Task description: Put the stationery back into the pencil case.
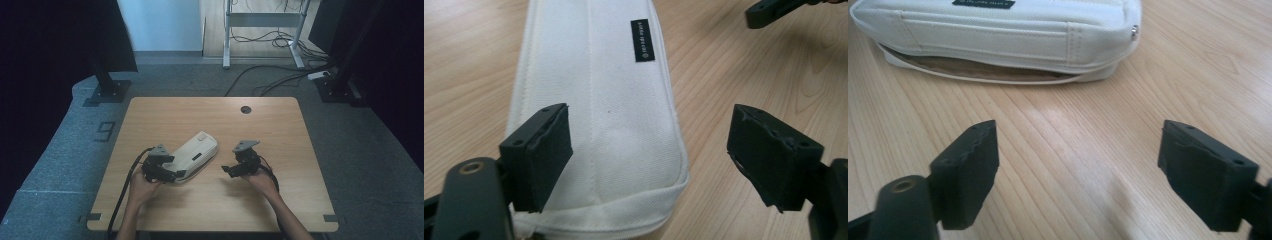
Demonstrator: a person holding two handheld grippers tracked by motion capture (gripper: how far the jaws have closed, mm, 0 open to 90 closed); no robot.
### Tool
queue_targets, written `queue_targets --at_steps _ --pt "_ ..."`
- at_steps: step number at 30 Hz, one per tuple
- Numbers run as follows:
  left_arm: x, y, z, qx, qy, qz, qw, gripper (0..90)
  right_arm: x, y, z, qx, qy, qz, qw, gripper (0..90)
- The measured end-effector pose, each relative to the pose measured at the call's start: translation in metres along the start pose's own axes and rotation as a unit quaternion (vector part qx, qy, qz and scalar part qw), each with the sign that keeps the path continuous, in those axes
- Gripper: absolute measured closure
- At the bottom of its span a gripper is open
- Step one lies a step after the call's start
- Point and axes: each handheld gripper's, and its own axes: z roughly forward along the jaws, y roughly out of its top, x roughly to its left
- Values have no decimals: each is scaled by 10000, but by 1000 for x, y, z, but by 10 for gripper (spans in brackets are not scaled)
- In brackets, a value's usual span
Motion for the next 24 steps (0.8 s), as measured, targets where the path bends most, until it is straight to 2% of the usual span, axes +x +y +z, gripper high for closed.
queue_targets --at_steps 5,10,16,24 --pt "1 -3 -6 -24 208 77 9998 143 -3 -6 -13 -33 -90 52 9999 136" --pt "6 -8 -11 -103 263 4 9996 137 -7 -12 -25 -37 -200 68 9998 120" --pt "9 -13 -15 -141 441 4 9989 79 -10 -20 -37 -63 -305 111 9995 90" --pt "15 -24 -21 -163 689 -21 9975 53 -18 -38 -59 -116 -516 205 9984 54"
